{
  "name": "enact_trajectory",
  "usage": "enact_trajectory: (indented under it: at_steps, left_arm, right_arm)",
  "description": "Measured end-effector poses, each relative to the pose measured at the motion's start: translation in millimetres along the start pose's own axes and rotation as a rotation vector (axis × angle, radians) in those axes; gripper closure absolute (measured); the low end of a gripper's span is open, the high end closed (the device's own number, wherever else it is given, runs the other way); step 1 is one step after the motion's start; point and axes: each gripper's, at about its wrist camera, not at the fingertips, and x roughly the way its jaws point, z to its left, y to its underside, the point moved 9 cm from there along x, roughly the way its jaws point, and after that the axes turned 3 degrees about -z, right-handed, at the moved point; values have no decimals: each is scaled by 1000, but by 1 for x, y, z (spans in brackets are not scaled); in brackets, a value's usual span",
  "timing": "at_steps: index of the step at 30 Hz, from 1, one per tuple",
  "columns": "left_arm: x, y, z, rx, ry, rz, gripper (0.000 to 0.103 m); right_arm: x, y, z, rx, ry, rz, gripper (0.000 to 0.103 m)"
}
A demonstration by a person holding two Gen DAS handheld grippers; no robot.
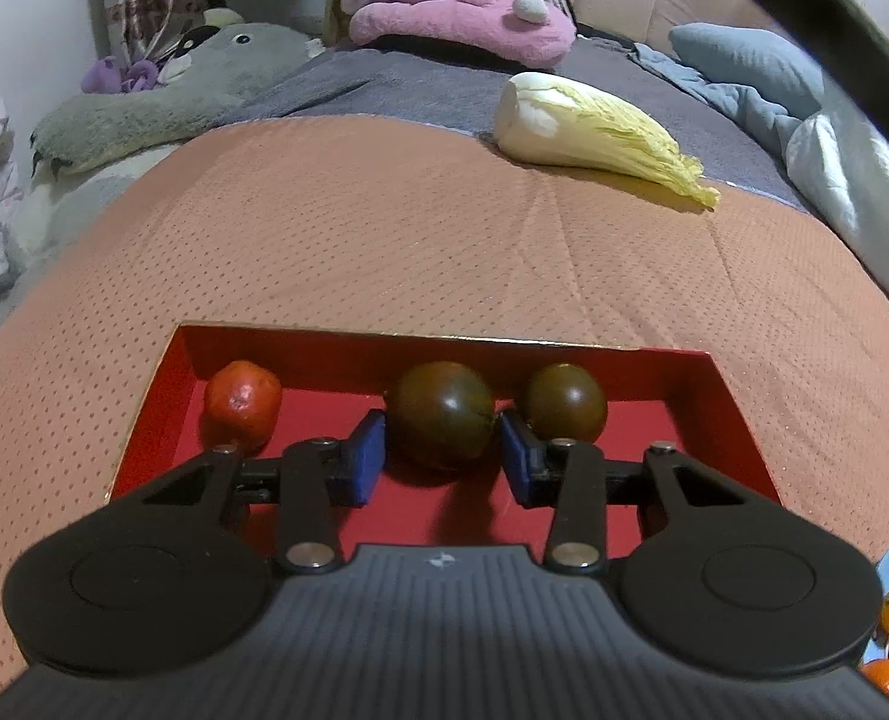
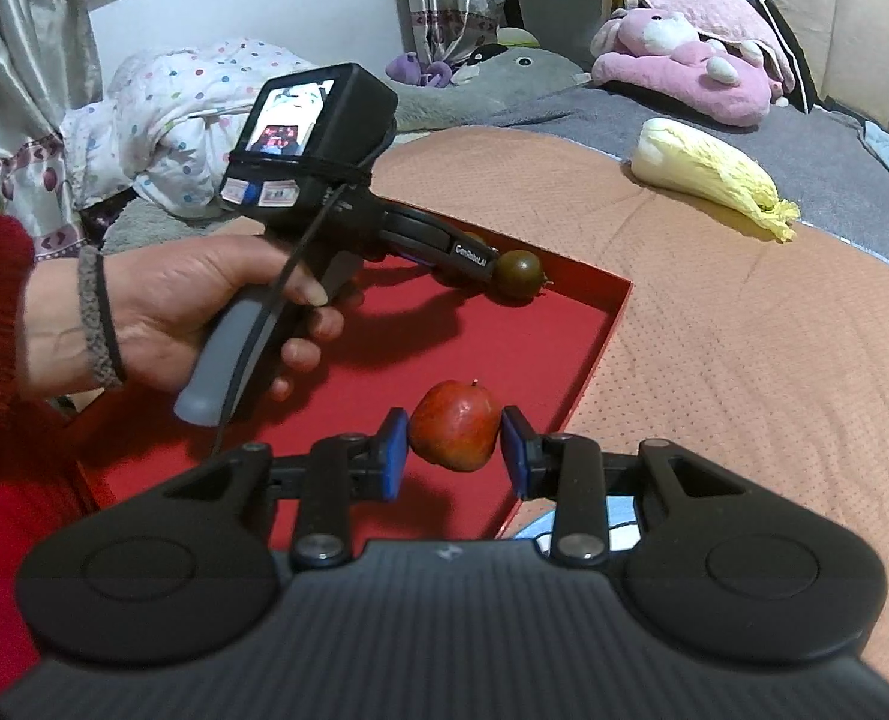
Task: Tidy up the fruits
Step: 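Grasp a red tomato with the right gripper while the left gripper grasps a dark tomato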
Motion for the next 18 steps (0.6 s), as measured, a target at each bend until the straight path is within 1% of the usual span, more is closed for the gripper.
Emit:
enact_trajectory:
  at_steps: [8, 14, 16, 18]
  left_arm:
    - [-19, 10, 3, -61, -54, 23, 57]
    - [-49, 22, -5, -111, -58, 6, 57]
    - [-58, 27, -11, -112, -57, 2, 57]
    - [-66, 32, -19, -84, -61, -1, 57]
  right_arm:
    - [-19, 0, -7, 6, 15, -23, 67]
    - [-39, 2, -9, 17, 19, -48, 67]
    - [-46, 3, -9, 22, 19, -57, 67]
    - [-54, 3, -9, 22, 21, -68, 67]
